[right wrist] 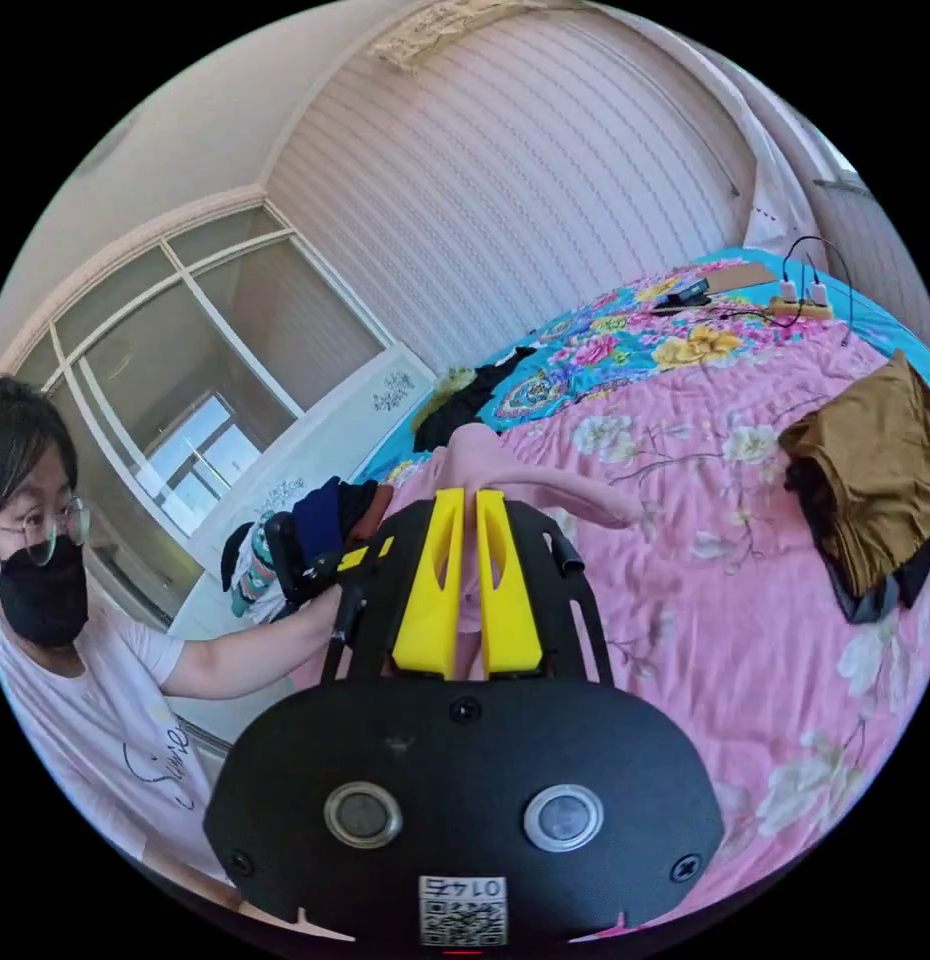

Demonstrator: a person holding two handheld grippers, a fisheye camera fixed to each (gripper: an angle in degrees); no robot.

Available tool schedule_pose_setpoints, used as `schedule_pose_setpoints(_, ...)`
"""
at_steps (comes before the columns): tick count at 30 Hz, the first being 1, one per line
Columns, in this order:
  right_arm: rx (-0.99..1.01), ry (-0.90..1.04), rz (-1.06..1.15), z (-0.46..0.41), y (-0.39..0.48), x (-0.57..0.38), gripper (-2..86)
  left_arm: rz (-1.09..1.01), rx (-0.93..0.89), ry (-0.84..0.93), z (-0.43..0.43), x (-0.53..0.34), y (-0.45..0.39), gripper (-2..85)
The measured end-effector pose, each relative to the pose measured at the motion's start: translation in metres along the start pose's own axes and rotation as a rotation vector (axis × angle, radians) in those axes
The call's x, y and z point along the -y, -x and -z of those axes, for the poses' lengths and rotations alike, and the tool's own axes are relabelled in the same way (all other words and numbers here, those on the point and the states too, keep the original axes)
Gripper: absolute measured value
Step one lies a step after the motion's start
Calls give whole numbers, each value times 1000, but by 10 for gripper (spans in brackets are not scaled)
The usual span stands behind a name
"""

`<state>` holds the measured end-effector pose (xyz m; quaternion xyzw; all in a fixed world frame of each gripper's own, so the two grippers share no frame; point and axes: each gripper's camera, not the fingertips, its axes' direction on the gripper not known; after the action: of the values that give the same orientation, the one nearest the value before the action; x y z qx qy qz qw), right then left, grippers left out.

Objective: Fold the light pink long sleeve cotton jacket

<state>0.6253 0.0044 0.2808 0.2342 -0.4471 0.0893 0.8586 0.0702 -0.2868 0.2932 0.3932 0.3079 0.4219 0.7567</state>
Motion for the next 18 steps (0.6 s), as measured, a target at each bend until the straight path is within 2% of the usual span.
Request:
schedule_pose_setpoints(2, -106, -52, 4, 56, 5, -26, 21, -30, -114, -3, -29, 28, -21, 14)
schedule_pose_setpoints(4, -259, 16, -43, 93, -6, -59, 30, -56, -151, 81, -77, 49, -46, 34)
schedule_pose_setpoints(8, -318, -53, -143, 150, -45, -98, 52, -106, -167, 224, -126, 49, -76, 40)
schedule_pose_setpoints(12, -450, -159, -215, 195, -102, -97, 58, -151, -63, 352, -150, 42, -91, 41)
schedule_pose_setpoints(14, -479, -108, -311, 197, -139, -98, 72, -146, -23, 400, -156, 40, -92, 42)
schedule_pose_setpoints(16, -543, 17, -425, 187, -182, -113, 125, -131, 24, 430, -161, 35, -88, 45)
schedule_pose_setpoints(18, -573, 68, -430, 179, -201, -126, 138, -102, 73, 458, -169, 31, -81, 50)
